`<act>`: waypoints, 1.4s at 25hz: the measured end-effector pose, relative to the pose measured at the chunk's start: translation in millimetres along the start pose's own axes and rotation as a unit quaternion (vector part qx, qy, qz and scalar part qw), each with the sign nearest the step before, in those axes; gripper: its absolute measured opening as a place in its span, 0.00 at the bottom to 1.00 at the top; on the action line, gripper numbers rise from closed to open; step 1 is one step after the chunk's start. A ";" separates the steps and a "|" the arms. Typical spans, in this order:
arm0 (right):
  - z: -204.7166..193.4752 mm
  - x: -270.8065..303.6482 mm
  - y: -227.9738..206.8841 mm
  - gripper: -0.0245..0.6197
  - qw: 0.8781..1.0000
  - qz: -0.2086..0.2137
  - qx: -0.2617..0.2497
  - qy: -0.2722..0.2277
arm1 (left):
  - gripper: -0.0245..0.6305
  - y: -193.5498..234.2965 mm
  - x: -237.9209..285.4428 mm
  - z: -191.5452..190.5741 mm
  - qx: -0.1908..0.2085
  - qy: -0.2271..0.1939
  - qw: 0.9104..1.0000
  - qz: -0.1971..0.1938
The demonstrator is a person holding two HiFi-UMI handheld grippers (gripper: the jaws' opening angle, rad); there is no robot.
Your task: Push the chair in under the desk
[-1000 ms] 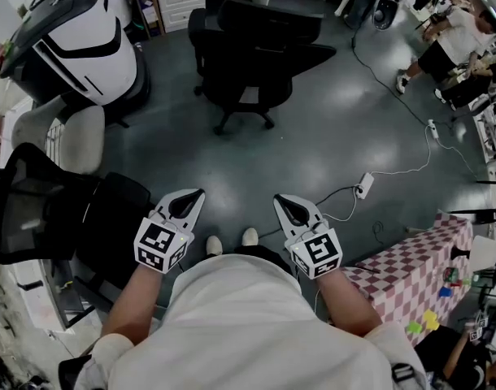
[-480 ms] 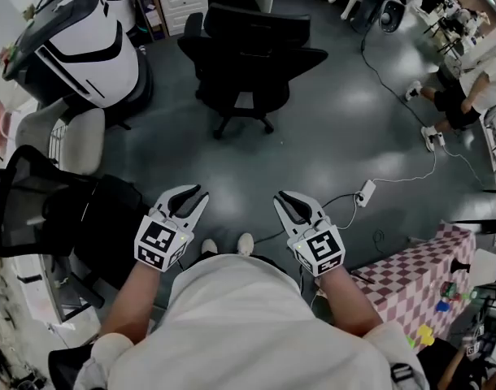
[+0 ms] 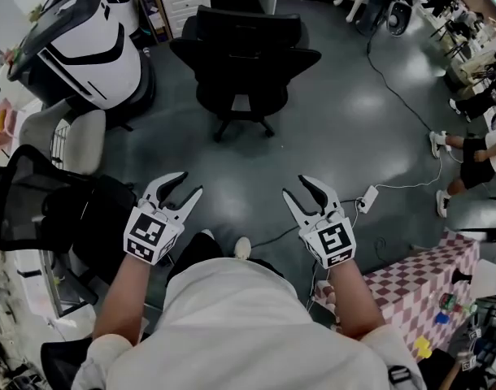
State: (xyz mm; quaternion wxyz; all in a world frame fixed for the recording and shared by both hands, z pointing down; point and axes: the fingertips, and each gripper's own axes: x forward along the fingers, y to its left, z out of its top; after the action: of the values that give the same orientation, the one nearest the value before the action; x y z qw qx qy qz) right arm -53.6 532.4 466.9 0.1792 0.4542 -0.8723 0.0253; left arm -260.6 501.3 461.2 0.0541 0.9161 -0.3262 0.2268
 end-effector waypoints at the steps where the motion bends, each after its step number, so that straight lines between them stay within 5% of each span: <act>1: 1.0 0.1 -3.4 0.29 1.000 0.001 -0.006 0.003 | 0.30 1.0 1.6 2.1 0.004 0.002 1.000 0.000; 10: 14.3 28.9 -43.6 0.29 0.999 0.005 -0.053 0.013 | 0.30 34.0 37.3 21.9 0.045 0.010 0.999 -0.003; 25: 47.6 134.0 -105.7 0.29 0.994 0.001 -0.095 0.056 | 0.29 148.6 111.0 65.0 0.084 -0.008 0.996 -0.030; 35: 59.7 197.2 -141.2 0.29 0.988 -0.014 -0.130 0.087 | 0.29 209.9 160.0 84.0 0.145 -0.011 0.988 -0.057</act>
State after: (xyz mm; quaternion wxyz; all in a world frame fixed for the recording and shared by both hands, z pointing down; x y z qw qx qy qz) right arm -60.9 282.8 460.5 0.3118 0.4351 -0.8431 -0.0512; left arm -249.8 224.9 448.2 -0.0704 0.9337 -0.2378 0.2583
